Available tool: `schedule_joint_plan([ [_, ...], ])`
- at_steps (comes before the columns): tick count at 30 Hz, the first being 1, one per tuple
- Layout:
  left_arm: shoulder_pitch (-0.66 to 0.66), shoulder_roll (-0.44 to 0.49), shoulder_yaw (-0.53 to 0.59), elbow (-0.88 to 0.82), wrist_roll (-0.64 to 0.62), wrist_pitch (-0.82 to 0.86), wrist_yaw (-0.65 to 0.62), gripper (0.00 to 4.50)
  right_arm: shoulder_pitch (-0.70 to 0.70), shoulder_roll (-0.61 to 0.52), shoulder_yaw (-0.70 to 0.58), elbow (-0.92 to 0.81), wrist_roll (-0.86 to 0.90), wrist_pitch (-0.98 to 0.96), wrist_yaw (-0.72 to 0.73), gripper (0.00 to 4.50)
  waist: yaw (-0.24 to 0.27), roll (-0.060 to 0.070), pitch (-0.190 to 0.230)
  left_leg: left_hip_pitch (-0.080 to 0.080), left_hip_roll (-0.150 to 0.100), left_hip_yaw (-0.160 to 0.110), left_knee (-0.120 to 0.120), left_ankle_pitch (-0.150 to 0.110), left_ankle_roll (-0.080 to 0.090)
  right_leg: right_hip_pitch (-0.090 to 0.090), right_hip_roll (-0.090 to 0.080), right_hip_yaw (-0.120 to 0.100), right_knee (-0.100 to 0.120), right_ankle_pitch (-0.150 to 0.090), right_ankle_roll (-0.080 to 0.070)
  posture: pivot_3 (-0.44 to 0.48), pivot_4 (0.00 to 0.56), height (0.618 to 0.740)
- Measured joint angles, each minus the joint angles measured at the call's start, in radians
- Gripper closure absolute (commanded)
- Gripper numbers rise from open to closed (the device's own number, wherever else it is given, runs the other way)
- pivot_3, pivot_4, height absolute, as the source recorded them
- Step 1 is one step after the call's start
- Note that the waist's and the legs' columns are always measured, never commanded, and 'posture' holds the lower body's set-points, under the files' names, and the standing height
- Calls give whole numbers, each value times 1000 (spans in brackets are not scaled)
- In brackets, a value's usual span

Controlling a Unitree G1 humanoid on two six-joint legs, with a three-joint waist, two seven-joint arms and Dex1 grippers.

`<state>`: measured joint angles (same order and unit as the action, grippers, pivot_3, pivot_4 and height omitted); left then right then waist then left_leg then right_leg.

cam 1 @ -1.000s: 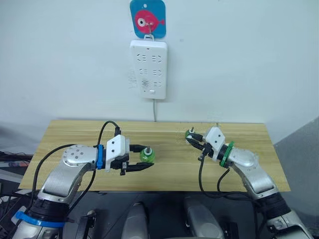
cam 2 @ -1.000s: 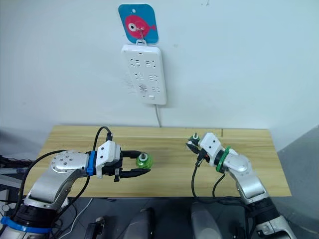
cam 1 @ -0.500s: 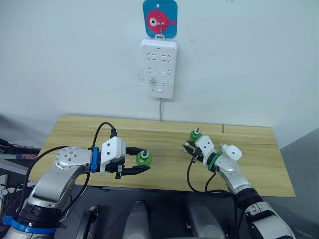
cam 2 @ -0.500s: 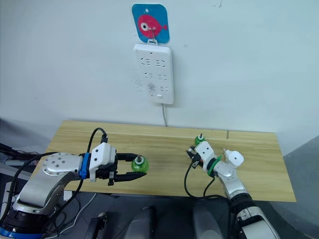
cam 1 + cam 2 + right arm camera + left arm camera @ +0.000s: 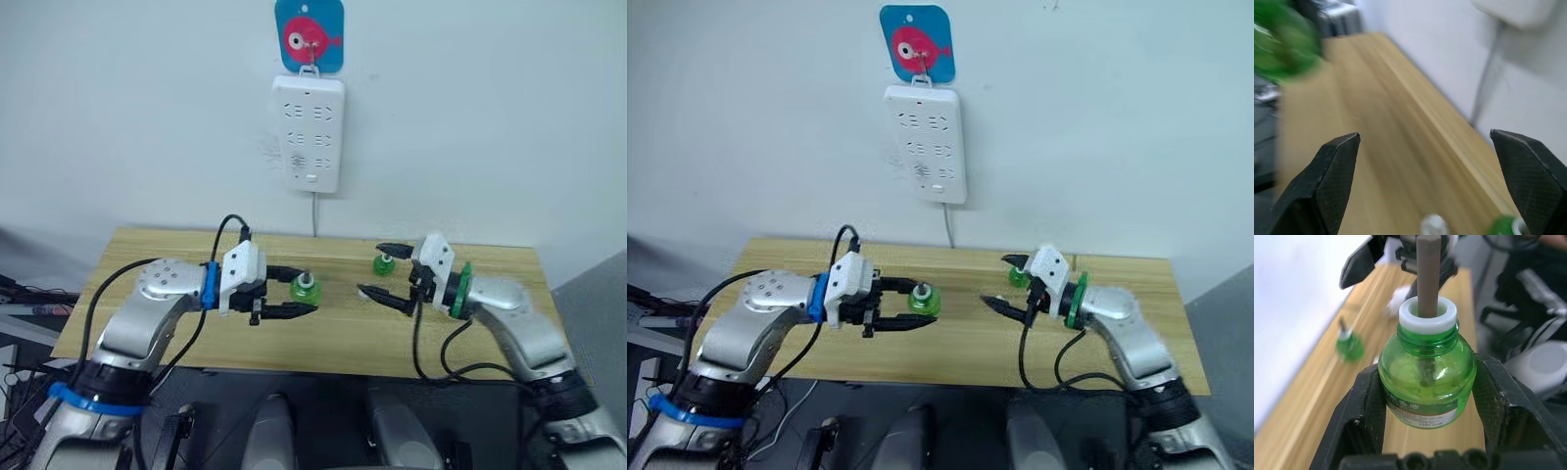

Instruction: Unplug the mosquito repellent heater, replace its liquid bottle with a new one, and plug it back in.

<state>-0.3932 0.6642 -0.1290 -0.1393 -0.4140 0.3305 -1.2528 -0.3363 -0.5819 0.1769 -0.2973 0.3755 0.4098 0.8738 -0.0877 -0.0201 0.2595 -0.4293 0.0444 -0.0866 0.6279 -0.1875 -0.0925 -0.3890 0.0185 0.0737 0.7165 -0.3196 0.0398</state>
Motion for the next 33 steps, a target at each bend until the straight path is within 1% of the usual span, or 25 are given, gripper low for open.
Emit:
schedule_joint_plan([
  [3,-65,-46,-32,27,-3,3,-13,2208,-57,-40,-5,-126,101,163,18,0,-10,-1,0,0,0,0,0,0,0,0,1,0,0,0,1,-197,204,725],
  [4,-86,-58,-41,41,-3,3,-23,2208,-79,-36,-8,-149,134,212,12,0,-14,-1,0,0,0,0,0,0,0,0,1,0,0,0,1,-197,204,725],
  [5,-103,-71,-49,54,-3,3,-30,2208,-99,-28,-11,-165,163,253,0,0,-18,-1,0,0,0,0,0,0,0,0,1,0,0,0,1,-210,189,725],
  [7,-133,-87,-64,80,-1,-1,-48,2208,-135,-14,-21,-186,198,302,-23,0,-27,-1,-1,-1,0,0,0,0,0,0,1,0,0,0,0,-215,184,725],
  [12,-197,-120,-80,144,8,-14,-66,2208,-172,7,-20,-185,192,305,-46,0,-36,-1,-1,-2,0,-1,0,0,0,-1,0,-1,-1,0,0,-214,172,725],
  [18,-206,-122,-79,152,13,-10,-65,2208,-172,25,6,-158,156,271,-45,0,-52,-2,-2,-2,-1,-1,0,0,0,-1,0,-1,-1,1,0,-204,163,725],
  [19,-206,-122,-79,152,13,-9,-65,2208,-173,32,6,-152,152,264,-46,372,-53,-1,-2,-2,-1,-1,0,0,0,-1,0,-2,-1,1,0,-204,163,725],
  [21,-206,-122,-79,150,13,-7,-64,2208,-176,42,9,-144,146,250,-45,882,-54,-1,-2,-2,-1,-2,0,0,0,-1,0,-2,0,0,0,-198,160,725],
  [28,-205,-122,-78,146,13,-1,-45,2208,-179,45,38,-123,114,210,-25,3490,-54,-2,-2,-2,-1,-2,0,0,0,-1,0,-2,0,1,0,-197,157,725],
  [29,-205,-121,-78,146,13,0,-45,2208,-179,43,38,-123,114,209,-25,3703,-54,-2,-2,-2,-1,-2,0,0,0,-1,0,-2,0,1,0,-197,157,725],
  [33,-206,-122,-78,146,13,3,-45,2208,-179,41,39,-123,114,210,-21,3700,-54,-2,-2,-2,-1,-2,1,0,0,-1,0,-2,0,1,-1,-197,155,725],
])
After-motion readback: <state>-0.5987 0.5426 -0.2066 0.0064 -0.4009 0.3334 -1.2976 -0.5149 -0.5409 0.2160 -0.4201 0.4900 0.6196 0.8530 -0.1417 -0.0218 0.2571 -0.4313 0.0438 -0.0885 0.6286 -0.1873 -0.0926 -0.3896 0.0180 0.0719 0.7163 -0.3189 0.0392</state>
